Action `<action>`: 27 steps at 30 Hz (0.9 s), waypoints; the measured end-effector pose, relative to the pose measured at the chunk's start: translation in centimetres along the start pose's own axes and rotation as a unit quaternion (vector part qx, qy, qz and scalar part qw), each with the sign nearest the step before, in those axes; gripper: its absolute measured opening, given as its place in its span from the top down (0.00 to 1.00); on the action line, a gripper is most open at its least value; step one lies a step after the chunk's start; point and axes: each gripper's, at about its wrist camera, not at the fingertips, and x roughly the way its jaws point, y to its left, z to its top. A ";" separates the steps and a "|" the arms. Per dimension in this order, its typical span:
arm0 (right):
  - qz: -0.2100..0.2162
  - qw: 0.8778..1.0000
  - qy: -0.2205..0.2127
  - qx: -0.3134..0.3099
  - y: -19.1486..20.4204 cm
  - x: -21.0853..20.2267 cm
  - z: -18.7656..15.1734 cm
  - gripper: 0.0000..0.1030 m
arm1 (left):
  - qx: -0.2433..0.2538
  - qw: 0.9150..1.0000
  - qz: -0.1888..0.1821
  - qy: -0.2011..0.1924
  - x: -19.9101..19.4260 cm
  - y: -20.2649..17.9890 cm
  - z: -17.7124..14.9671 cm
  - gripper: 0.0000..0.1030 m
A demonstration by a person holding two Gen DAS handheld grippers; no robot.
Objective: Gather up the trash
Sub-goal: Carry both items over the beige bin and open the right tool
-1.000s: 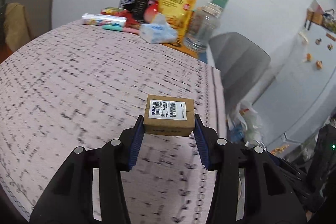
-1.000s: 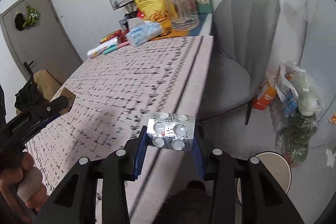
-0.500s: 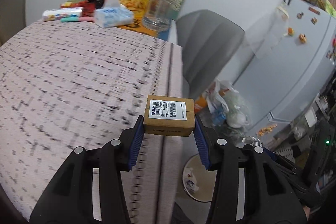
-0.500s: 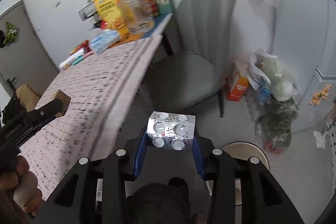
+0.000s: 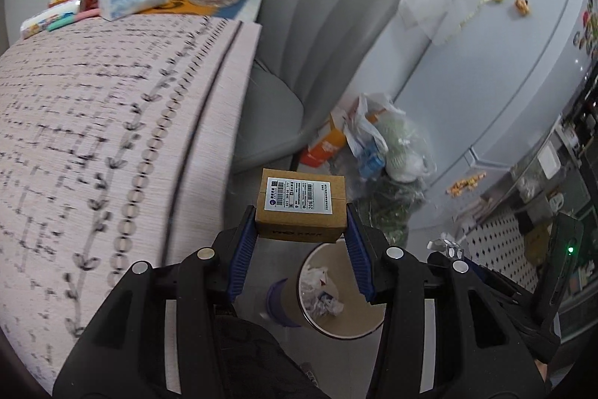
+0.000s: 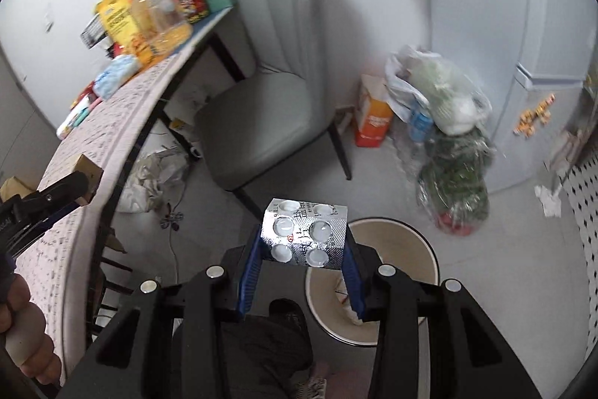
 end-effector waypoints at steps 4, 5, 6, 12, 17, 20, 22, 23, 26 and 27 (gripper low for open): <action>-0.006 1.000 0.007 0.018 -2.5 1.0 -0.4 0.62 | 0.010 1.000 -0.004 0.019 1.7 -1.7 -0.7 0.55; -0.007 1.000 0.007 0.021 -2.9 1.2 -0.5 0.62 | 0.013 1.000 -0.005 0.024 2.1 -2.1 -0.8 0.55; -0.010 1.000 0.009 0.026 -3.6 1.5 -0.5 0.62 | 0.016 0.999 -0.005 0.028 2.5 -2.5 -1.0 0.55; -0.011 0.999 0.020 0.042 -6.0 3.1 -1.0 0.62 | 0.028 0.999 -0.003 0.047 4.2 -3.9 -1.7 0.55; -0.006 0.998 0.029 0.053 -7.5 4.2 -1.7 0.62 | 0.030 0.998 0.003 0.063 5.7 -4.3 -2.3 0.55; -0.005 0.998 0.024 0.064 -8.4 4.6 -1.6 0.62 | 0.030 0.997 0.005 0.070 6.3 -4.5 -2.6 0.55; -0.004 0.997 0.019 0.069 -8.9 4.6 -1.3 0.61 | 0.030 0.997 0.005 0.073 6.4 -4.7 -2.8 0.55; -0.003 0.997 0.017 0.071 -9.0 4.6 -1.2 0.61 | 0.031 0.997 0.004 0.074 6.5 -4.7 -2.9 0.55; 0.012 0.997 0.002 0.082 -9.7 4.4 -0.8 0.46 | 0.036 0.996 0.002 0.079 6.9 -5.4 -3.1 0.55; 0.014 0.996 -0.002 0.084 -9.8 4.2 -0.7 0.39 | 0.037 0.996 0.001 0.081 7.1 -5.5 -3.2 0.55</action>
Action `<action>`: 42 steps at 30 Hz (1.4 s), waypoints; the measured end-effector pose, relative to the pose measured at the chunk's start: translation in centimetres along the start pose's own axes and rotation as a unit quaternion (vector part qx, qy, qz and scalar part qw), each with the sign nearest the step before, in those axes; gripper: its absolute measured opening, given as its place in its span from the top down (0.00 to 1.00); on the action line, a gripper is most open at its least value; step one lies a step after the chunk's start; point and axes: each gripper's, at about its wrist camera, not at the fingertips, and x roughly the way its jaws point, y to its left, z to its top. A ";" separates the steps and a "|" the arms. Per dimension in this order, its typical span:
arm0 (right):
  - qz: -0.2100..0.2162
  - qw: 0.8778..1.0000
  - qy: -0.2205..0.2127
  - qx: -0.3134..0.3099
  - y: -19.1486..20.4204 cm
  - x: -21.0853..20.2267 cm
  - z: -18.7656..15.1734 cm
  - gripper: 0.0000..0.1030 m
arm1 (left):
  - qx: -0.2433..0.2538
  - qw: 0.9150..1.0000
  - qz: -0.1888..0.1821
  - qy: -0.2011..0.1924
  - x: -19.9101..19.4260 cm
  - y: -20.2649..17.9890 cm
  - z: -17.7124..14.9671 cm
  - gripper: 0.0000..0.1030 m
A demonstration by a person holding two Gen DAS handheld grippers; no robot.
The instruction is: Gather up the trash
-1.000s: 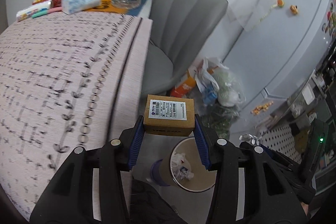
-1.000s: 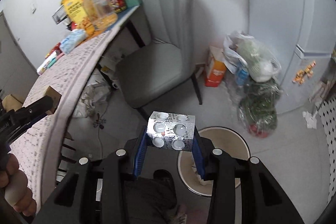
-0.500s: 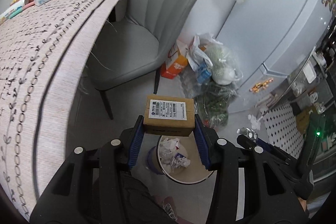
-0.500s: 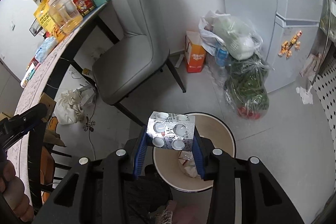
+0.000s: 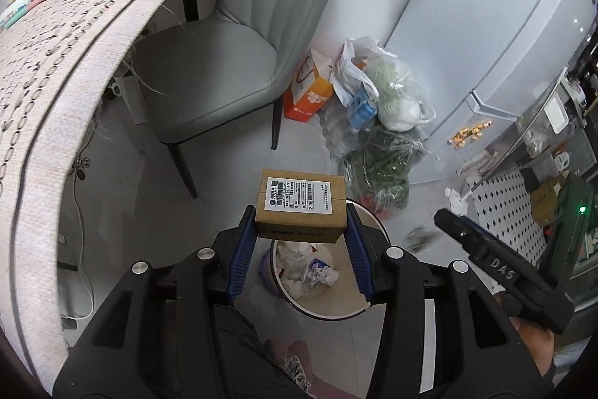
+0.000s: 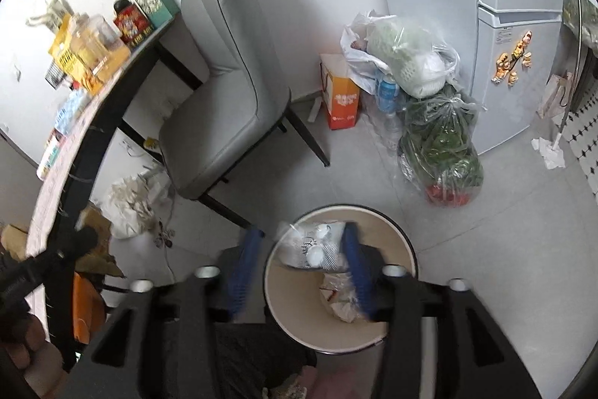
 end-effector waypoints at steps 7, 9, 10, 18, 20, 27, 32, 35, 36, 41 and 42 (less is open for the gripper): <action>-0.007 1.000 -0.002 0.021 -3.0 -1.0 0.4 0.39 | 0.013 0.999 -0.016 0.026 2.5 -2.4 -0.4 0.55; -0.015 1.000 -0.003 0.026 -4.0 -1.4 0.6 0.39 | 0.017 0.999 -0.020 0.032 3.2 -3.3 -0.5 0.55; -0.019 0.999 -0.004 0.030 -4.5 -1.7 0.7 0.39 | 0.020 0.999 -0.024 0.036 3.6 -3.8 -0.6 0.55; -0.042 0.998 -0.016 0.037 -6.8 -3.9 1.3 0.39 | 0.025 0.995 -0.074 0.066 5.7 -7.0 -0.1 0.46; -0.047 0.998 -0.017 0.037 -7.0 -4.4 1.3 0.39 | 0.024 0.993 -0.101 0.064 5.4 -7.5 0.0 0.25; -0.047 0.998 -0.015 0.032 -6.0 -4.7 1.1 0.38 | -0.001 0.994 -0.105 0.044 3.6 -5.9 0.2 0.11; -0.044 0.999 -0.018 0.021 -4.0 -5.4 1.1 0.34 | -0.009 0.996 -0.085 0.009 0.9 -4.0 1.1 0.07; -0.042 0.999 -0.026 0.009 -2.3 -6.3 1.2 0.28 | -0.008 0.997 -0.072 -0.012 -1.0 -3.2 1.6 0.06; -0.042 0.999 -0.029 0.007 -1.9 -6.6 1.2 0.24 | -0.007 0.998 -0.067 -0.017 -1.5 -3.1 1.7 0.06; -0.035 0.998 -0.053 -0.011 1.0 -8.8 1.4 0.13 | -0.018 0.998 -0.044 -0.048 -5.3 -0.9 2.0 0.06; -0.032 0.998 -0.056 -0.016 1.8 -9.3 1.4 0.11 | -0.019 0.997 -0.041 -0.055 -6.2 -0.5 2.0 0.06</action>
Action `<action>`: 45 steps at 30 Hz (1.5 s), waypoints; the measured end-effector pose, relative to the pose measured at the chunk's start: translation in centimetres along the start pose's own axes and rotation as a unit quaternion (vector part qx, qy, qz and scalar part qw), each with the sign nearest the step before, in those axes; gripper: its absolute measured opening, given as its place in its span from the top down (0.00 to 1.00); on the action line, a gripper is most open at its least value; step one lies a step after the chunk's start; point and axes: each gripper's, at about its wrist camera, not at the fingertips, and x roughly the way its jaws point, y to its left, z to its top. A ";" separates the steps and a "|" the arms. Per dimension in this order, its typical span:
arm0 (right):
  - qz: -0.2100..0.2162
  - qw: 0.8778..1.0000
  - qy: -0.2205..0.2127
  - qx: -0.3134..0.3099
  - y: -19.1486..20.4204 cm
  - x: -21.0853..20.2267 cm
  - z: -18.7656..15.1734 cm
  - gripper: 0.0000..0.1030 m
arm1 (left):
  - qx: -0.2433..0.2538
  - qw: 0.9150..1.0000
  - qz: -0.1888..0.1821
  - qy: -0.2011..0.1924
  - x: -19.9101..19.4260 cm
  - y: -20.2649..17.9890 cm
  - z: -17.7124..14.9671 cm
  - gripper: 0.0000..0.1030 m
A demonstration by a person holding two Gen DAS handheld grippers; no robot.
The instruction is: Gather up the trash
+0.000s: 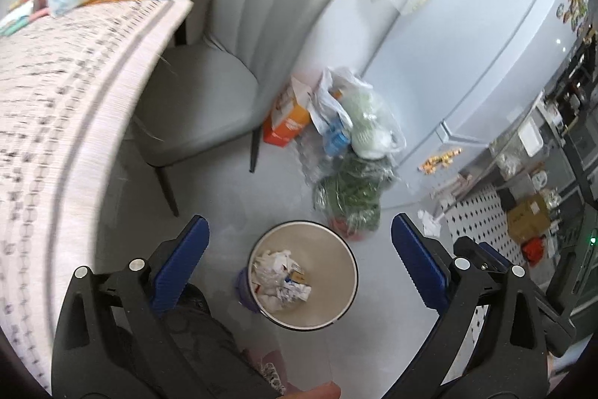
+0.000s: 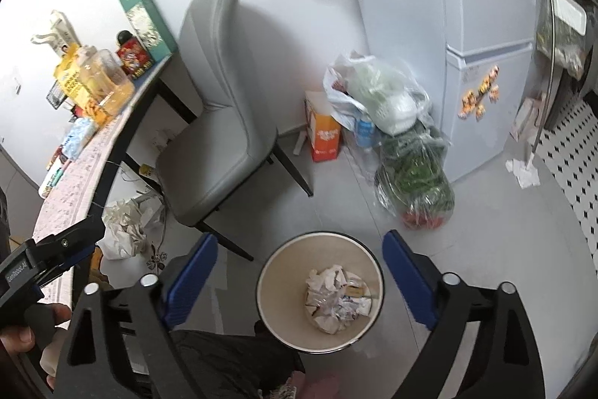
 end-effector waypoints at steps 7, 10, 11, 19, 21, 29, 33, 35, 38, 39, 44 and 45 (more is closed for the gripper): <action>0.025 0.999 -0.015 -0.038 5.0 -3.5 -0.1 0.08 | -0.014 0.999 0.011 -0.048 -6.1 2.7 0.4 0.06; 0.032 0.998 -0.022 -0.053 6.8 -4.9 -0.2 0.08 | -0.012 0.997 0.018 -0.069 -8.6 3.7 0.2 0.06; 0.033 0.998 -0.024 -0.056 7.5 -5.4 -0.3 0.08 | -0.014 0.997 0.019 -0.073 -9.1 3.8 0.2 0.06; 0.037 0.993 -0.026 -0.109 12.7 -7.7 -1.4 0.08 | -0.028 0.993 0.048 -0.108 -15.4 7.1 -1.2 0.06; 0.046 0.991 -0.030 -0.120 13.8 -8.4 -1.8 0.08 | -0.028 0.991 0.056 -0.118 -16.6 7.7 -1.9 0.06; 0.079 0.987 -0.036 -0.137 17.4 -11.2 -4.4 0.08 | -0.033 0.986 0.097 -0.135 -21.3 10.4 -5.5 0.06; 0.083 0.986 -0.060 -0.133 18.6 -12.8 -5.8 0.08 | -0.033 0.983 0.114 -0.142 -23.4 11.1 -7.7 0.06; 0.081 0.985 -0.063 -0.138 19.0 -13.5 -6.1 0.08 | -0.035 0.981 0.122 -0.144 -24.2 11.3 -8.3 0.06; 0.084 0.983 -0.061 -0.150 19.6 -14.3 -6.7 0.08 | -0.036 0.979 0.132 -0.151 -25.5 11.6 -9.2 0.06; 0.086 0.983 -0.059 -0.152 19.7 -14.4 -6.8 0.08 | -0.037 0.978 0.135 -0.154 -25.8 11.6 -9.4 0.06; 0.094 0.981 -0.053 -0.162 20.2 -15.1 -8.2 0.08 | -0.043 0.976 0.135 -0.167 -27.2 11.7 -10.6 0.06; 0.090 0.980 -0.055 -0.167 20.4 -15.2 -8.4 0.08 | -0.044 0.975 0.136 -0.170 -27.3 11.7 -10.8 0.06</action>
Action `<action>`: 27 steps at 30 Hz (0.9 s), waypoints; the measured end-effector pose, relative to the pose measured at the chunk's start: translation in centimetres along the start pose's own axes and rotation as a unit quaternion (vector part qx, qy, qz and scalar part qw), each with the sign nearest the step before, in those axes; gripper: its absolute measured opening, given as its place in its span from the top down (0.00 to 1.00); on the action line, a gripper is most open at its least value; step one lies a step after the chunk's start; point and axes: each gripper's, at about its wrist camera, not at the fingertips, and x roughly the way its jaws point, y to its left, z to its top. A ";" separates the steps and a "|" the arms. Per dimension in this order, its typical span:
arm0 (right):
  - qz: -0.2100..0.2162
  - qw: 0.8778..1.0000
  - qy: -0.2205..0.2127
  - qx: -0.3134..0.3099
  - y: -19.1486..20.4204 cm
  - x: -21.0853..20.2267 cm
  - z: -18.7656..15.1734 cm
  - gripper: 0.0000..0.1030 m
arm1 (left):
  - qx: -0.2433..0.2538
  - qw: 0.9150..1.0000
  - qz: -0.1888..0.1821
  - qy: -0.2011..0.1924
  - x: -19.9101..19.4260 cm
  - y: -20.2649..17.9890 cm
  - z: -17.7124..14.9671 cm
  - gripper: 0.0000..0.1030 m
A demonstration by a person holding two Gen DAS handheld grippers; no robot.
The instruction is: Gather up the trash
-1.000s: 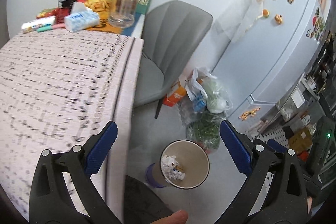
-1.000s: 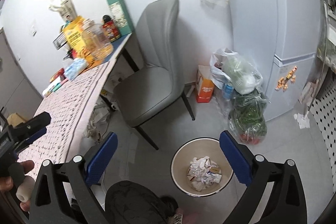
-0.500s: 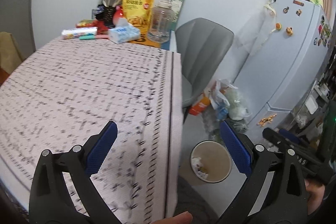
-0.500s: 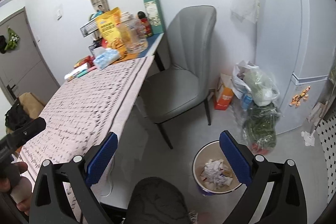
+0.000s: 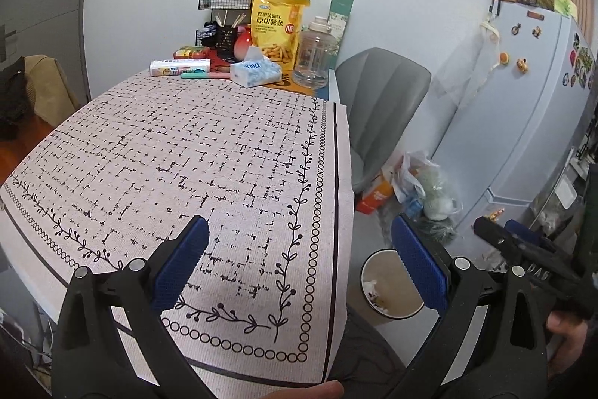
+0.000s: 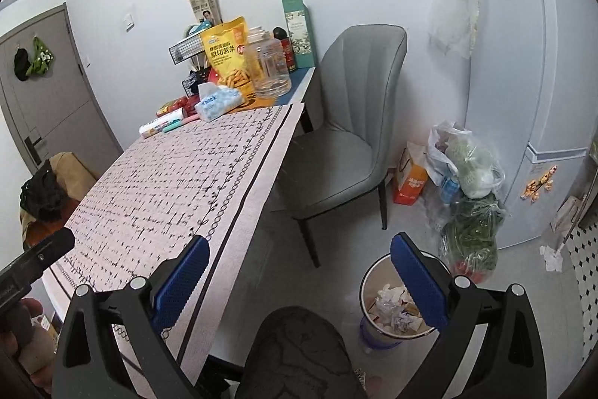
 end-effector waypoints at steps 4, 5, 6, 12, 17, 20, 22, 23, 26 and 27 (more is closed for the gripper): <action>-0.005 1.000 -0.004 -0.015 0.9 -0.3 -0.8 0.08 | -0.005 1.000 -0.001 0.000 -0.6 0.2 -0.6 0.06; -0.004 1.000 -0.004 -0.015 0.9 -0.3 -0.9 0.08 | -0.006 1.000 -0.001 -0.001 -0.7 0.3 -0.8 0.06; -0.002 1.000 -0.003 -0.015 1.0 -0.3 -1.0 0.08 | -0.006 1.000 0.000 -0.001 -0.7 0.2 -0.9 0.06; 0.006 1.000 0.003 -0.018 1.5 0.2 -1.0 0.08 | -0.016 1.000 0.008 -0.002 -0.6 1.1 -1.1 0.06; 0.012 1.000 0.001 -0.023 1.8 0.3 -0.7 0.08 | -0.027 0.999 0.013 -0.014 -1.1 1.8 -1.0 0.06; 0.016 1.000 -0.002 -0.026 2.2 0.4 -0.6 0.08 | -0.029 0.999 0.013 -0.015 -1.2 1.9 -1.0 0.06; 0.015 0.999 -0.003 -0.029 2.5 0.5 -0.6 0.08 | -0.030 0.999 0.014 -0.016 -1.2 2.0 -0.9 0.06; 0.014 0.999 -0.004 -0.030 2.6 0.5 -0.6 0.08 | -0.031 0.999 0.015 -0.016 -1.2 2.1 -1.0 0.06; 0.017 0.999 -0.003 -0.032 2.8 0.7 -0.7 0.08 | -0.036 0.999 0.015 -0.018 -1.2 2.2 -1.0 0.06; 0.019 0.999 -0.002 -0.030 2.9 0.8 -0.7 0.08 | -0.037 0.999 0.015 -0.018 -1.2 2.2 -1.1 0.06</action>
